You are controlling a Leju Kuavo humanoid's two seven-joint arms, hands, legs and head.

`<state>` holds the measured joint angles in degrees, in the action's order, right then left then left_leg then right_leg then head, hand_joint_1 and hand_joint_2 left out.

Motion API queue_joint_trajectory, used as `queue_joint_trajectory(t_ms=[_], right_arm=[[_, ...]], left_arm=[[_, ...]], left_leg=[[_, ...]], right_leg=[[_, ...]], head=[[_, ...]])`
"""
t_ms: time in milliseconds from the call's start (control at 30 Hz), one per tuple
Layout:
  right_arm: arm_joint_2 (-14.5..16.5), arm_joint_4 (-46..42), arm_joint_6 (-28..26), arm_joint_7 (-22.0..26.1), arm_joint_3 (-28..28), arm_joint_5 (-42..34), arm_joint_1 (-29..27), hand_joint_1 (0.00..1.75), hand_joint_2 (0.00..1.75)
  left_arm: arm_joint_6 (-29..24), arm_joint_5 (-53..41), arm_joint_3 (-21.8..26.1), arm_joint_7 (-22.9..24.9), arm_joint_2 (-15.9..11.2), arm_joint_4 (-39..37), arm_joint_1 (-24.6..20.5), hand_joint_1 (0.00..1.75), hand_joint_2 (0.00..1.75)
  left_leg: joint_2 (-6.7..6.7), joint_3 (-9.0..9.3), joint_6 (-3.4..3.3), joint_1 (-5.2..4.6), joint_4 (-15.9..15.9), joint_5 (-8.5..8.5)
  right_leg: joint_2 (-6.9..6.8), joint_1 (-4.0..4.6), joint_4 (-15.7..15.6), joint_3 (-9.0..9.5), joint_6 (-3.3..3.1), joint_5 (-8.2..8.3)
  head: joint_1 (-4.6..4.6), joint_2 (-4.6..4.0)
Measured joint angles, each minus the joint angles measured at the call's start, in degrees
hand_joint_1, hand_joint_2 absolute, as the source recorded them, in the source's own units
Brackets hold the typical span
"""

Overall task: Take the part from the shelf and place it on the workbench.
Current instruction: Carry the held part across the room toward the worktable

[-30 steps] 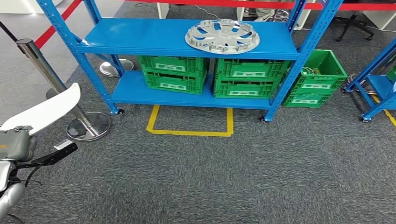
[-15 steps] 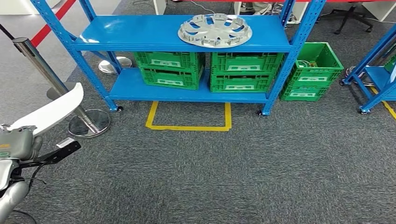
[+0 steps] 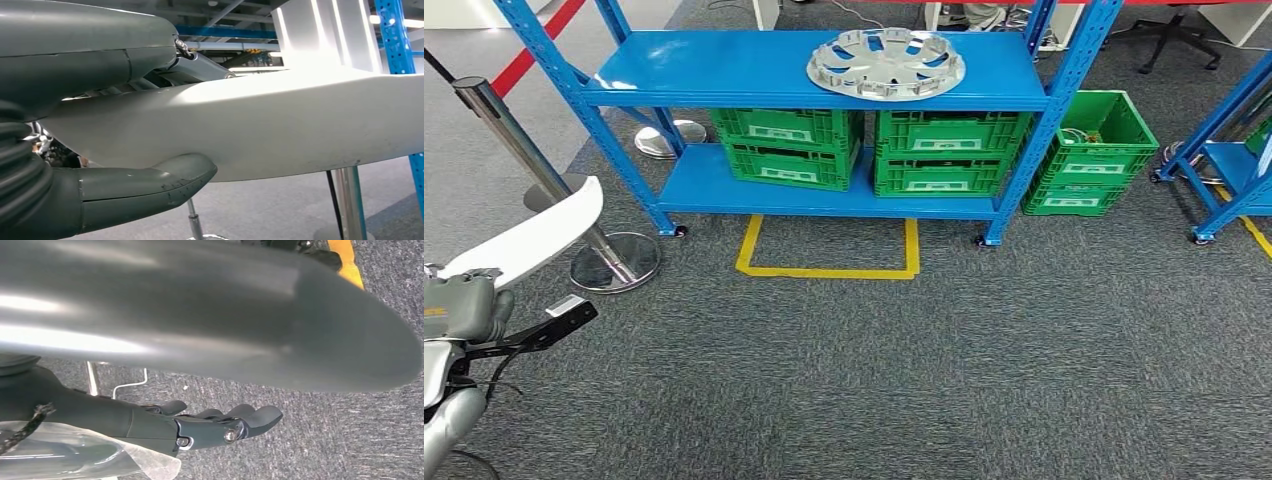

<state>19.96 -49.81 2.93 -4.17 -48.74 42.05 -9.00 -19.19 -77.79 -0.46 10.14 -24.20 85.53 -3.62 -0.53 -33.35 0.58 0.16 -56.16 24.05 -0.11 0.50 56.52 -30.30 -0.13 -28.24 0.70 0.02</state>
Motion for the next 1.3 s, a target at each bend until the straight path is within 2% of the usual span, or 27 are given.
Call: queue_joint_trajectory(t_ms=[367, 433, 500, 567, 600, 667, 700, 733, 767, 833, 867, 900, 933, 1033, 1067, 1100, 1167, 1200, 1233, 1267, 1300], right_arm=[[0.0, 0.0, 0.0, 0.0, 0.0, 0.0, 0.0, 0.0, 0.0], [0.1, 0.0, 0.0, 0.0, 0.0, 0.0, 0.0, 0.0, 0.0], [0.2, 0.0, -0.1, 0.0, 0.0, 0.0, 0.0, 0.0, 0.0], [0.2, 0.0, -0.1, 0.0, 0.1, 0.0, -0.1, 0.0, 0.0], [0.2, -0.1, -0.1, 0.0, 0.1, -0.1, -0.1, 0.0, 0.0], [0.2, -0.2, -0.1, -0.1, 0.2, -0.2, -0.1, 0.0, 0.0], [0.2, -0.2, -0.1, -0.1, 0.2, -0.2, -0.1, 0.0, 0.0], [0.1, -0.2, -0.1, -0.2, 0.3, -0.2, -0.1, 0.0, 0.0], [0.1, -0.2, -0.1, -0.2, 0.3, -0.3, -0.2, 0.0, 0.0], [0.1, -0.3, -0.1, -0.3, 0.4, -0.3, -0.1, 0.0, 0.0], [0.1, -0.4, -0.1, -0.3, 0.6, -0.3, -0.1, 0.0, 0.0], [0.2, -0.5, -0.1, -0.3, 0.7, -0.3, -0.1, 0.0, 0.0], [0.2, -0.6, -0.1, -0.3, 0.9, -0.3, -0.1, 0.0, 0.0], [0.2, -0.9, -0.1, -0.4, 1.0, -0.4, -0.4, 0.0, 0.0], [0.2, -0.9, -0.1, -0.4, 1.0, -0.4, -0.4, 0.0, 0.0], [0.2, -0.9, -0.1, -0.4, 1.1, -0.4, -0.5, 0.0, 0.0], [0.3, -1.0, -0.1, -0.5, 1.2, -0.5, -0.5, 0.0, 0.0], [0.3, -1.1, -0.1, -0.6, 1.3, -0.6, -0.6, 0.0, 0.0], [0.3, -1.1, -0.1, -0.7, 1.4, -0.7, -0.6, 0.0, 0.0], [0.3, -1.1, -0.1, -0.7, 1.4, -0.7, -0.7, 0.0, 0.0], [0.3, -1.1, -0.1, -0.8, 1.5, -0.8, -0.7, 0.0, 0.0]], left_arm=[[0.0, -0.5, 0.0, 0.2, 0.0, 0.0, 0.0, 1.75, 1.75], [0.1, -0.6, 0.0, 0.3, 0.0, 0.0, 0.0, 1.75, 1.75], [0.3, -0.6, 0.1, 0.4, -0.1, 0.1, 0.0, 1.75, 1.75], [0.6, -0.6, 0.1, 0.6, -0.2, 0.2, -0.2, 1.75, 1.75], [0.8, -0.6, 0.1, 0.6, -0.2, 0.3, -0.2, 1.75, 1.75], [1.1, -0.5, 0.1, 0.7, -0.1, 0.4, -0.3, 1.75, 1.75], [1.3, -0.5, 0.1, 0.7, 0.0, 0.4, -0.2, 1.75, 1.75], [1.3, -0.4, 0.1, 0.7, 0.1, 0.3, -0.1, 1.75, 1.75], [1.4, -0.4, 0.0, 0.7, 0.2, 0.3, -0.1, 1.75, 1.75], [1.4, -0.4, 0.0, 0.7, 0.2, 0.4, -0.1, 1.75, 1.75], [1.5, -0.4, 0.0, 0.7, 0.2, 0.4, -0.2, 1.75, 1.75], [1.5, -0.4, 0.0, 0.7, 0.1, 0.4, -0.2, 1.75, 1.75], [1.5, -0.4, 0.0, 0.7, 0.1, 0.4, -0.3, 1.75, 1.75], [1.8, 0.2, 0.0, 0.7, 0.0, 0.5, -0.3, 1.75, 1.75], [2.0, 0.6, 0.0, 0.6, 0.0, 0.5, -0.3, 1.75, 1.75], [2.2, 1.1, 0.0, 0.6, 0.1, 0.5, -0.2, 1.75, 1.75], [2.5, 1.7, 0.0, 0.6, 0.1, 0.5, -0.2, 1.75, 1.75], [2.6, 1.9, 0.0, 0.6, 0.1, 0.5, -0.2, 1.75, 1.75], [2.6, 2.0, 0.0, 0.6, 0.2, 0.5, -0.1, 1.75, 1.75], [2.7, 2.1, 0.0, 0.6, 0.3, 0.5, -0.1, 1.75, 1.75], [2.7, 2.1, 0.0, 0.6, 0.3, 0.5, 0.0, 1.75, 1.75]], left_leg=[[0.0, -0.1, -0.01, -0.05, -0.1, 0.0], [0.03, -0.19, -0.41, -0.16, -0.4, 0.01], [0.02, -0.1, -1.28, -0.13, 0.1, -0.53], [-0.17, 0.21, -1.92, 0.24, 1.8, -1.75], [-0.27, 0.18, -2.02, 0.47, 2.5, -2.31], [-0.32, -0.49, -1.82, 0.56, 2.7, -2.89], [-0.33, -0.96, -1.56, 0.62, 2.7, -3.14], [-0.32, -1.42, -1.29, 0.74, 2.5, -3.4], [-0.32, -1.92, -0.98, 0.95, 2.3, -3.67], [-0.3, -3.09, -0.18, 1.52, 1.4, -4.07], [-0.24, -3.73, 0.31, 1.69, 0.7, -4.21], [-0.16, -4.25, 0.78, 1.77, 0.1, -4.38], [-0.08, -4.59, 1.23, 1.78, -0.2, -4.59], [0.01, -4.86, 2.26, 2.01, 0.0, -4.99], [0.01, -5.22, 2.46, 2.11, -0.8, -3.93], [0.02, -5.98, 2.57, 2.16, -3.0, -1.99], [0.04, -8.26, 2.55, 2.04, -10.6, 3.58], [0.04, -9.16, 2.49, 1.96, -14.5, 5.75], [0.05, -9.29, 2.33, 1.89, -16.9, 6.96], [0.05, -8.41, 2.05, 1.8, -17.1, 7.13], [0.06, -6.43, 1.64, 1.64, -15.0, 6.34]], right_leg=[[-0.01, -0.05, 0.0, -0.04, 0.03, 0.1], [-0.07, -0.26, -0.1, -0.02, 0.4, 0.34], [-0.12, -0.37, -0.5, 0.08, 1.02, 0.72], [0.0, -0.24, 0.6, -0.62, 1.45, -0.77], [0.06, -0.26, 2.8, -1.61, 1.65, -2.56], [0.12, -0.67, 9.9, -4.57, 2.16, -6.87], [0.1, -0.95, 13.1, -5.75, 2.47, -8.25], [0.08, -1.22, 14.6, -6.1, 2.79, -8.66], [0.06, -1.5, 13.9, -5.32, 3.15, -8.01], [0.09, -2.17, 6.8, -1.08, 4.11, -5.18], [0.37, -2.34, 3.4, 0.65, 4.33, -4.01], [0.62, -2.4, 1.3, 1.59, 4.12, -3.38], [0.86, -2.31, 0.8, 1.65, 3.62, -3.28], [0.77, -1.99, 1.6, 0.59, 1.28, -2.63], [0.63, -1.95, 1.6, 0.31, 0.64, -2.24], [0.48, -1.92, 1.6, 0.03, 0.15, -1.77], [0.34, -1.66, 1.7, -0.67, -0.37, -0.86], [0.3, -1.47, 1.7, -1.1, -0.48, -0.44], [0.28, -1.28, 1.8, -1.58, -0.54, -0.07], [0.27, -1.08, 1.8, -1.98, -0.58, 0.22], [0.28, -0.89, 1.8, -2.26, -0.59, 0.46]], head=[[0.0, 0.0], [0.03, 0.0], [0.04, 0.0], [-0.08, 0.0], [-0.21, 0.0], [-0.42, 0.0], [-0.43, 0.0], [-0.42, 0.0], [-0.42, 0.0], [-0.44, 0.0], [-0.49, 0.0], [-0.44, 0.01], [-0.36, 0.01], [0.05, 0.01], [0.16, 0.01], [0.3, 0.01], [0.52, 0.01], [0.61, 0.01], [0.61, 0.0], [0.64, 0.0], [0.63, 0.0]])
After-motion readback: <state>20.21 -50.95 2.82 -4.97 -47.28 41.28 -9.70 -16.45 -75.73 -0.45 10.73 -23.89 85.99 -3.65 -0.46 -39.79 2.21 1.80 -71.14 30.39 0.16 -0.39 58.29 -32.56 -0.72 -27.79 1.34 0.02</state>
